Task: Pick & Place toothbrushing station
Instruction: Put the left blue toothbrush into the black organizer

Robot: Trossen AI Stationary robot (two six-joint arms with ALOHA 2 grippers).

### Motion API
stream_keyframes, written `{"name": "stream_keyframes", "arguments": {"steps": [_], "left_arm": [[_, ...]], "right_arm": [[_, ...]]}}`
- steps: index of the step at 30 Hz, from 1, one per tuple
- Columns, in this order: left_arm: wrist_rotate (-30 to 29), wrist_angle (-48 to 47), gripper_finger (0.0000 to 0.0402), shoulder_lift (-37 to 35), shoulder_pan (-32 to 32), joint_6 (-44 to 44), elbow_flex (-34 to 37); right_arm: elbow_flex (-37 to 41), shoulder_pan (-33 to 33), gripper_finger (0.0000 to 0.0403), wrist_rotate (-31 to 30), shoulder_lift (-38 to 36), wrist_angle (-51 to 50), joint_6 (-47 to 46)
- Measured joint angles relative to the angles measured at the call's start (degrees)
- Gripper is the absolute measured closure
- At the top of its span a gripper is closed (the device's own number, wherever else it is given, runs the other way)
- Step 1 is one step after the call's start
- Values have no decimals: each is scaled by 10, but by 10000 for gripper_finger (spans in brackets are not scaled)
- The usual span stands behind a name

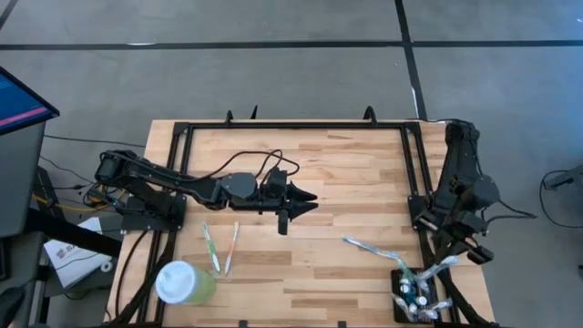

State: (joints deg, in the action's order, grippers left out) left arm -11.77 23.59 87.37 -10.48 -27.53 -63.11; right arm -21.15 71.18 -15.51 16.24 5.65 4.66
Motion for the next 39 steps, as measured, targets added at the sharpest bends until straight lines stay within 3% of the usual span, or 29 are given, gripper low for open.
{"name": "stream_keyframes", "arguments": {"steps": [15, 26, 35, 39], "left_arm": [[-3, -9, 280, 0, 0, -26, 11], [-3, -9, 280, 0, -1, -45, 21], [-2, -8, 280, 0, -1, -48, 21], [-2, -8, 280, 0, -1, -49, 21]], "right_arm": [[0, -217, 401, 266, 41, 6, -57], [0, -357, 401, 525, 67, 0, -87], [0, -455, 401, 649, 52, -33, -53], [23, -474, 401, 713, 51, -32, -84]]}}
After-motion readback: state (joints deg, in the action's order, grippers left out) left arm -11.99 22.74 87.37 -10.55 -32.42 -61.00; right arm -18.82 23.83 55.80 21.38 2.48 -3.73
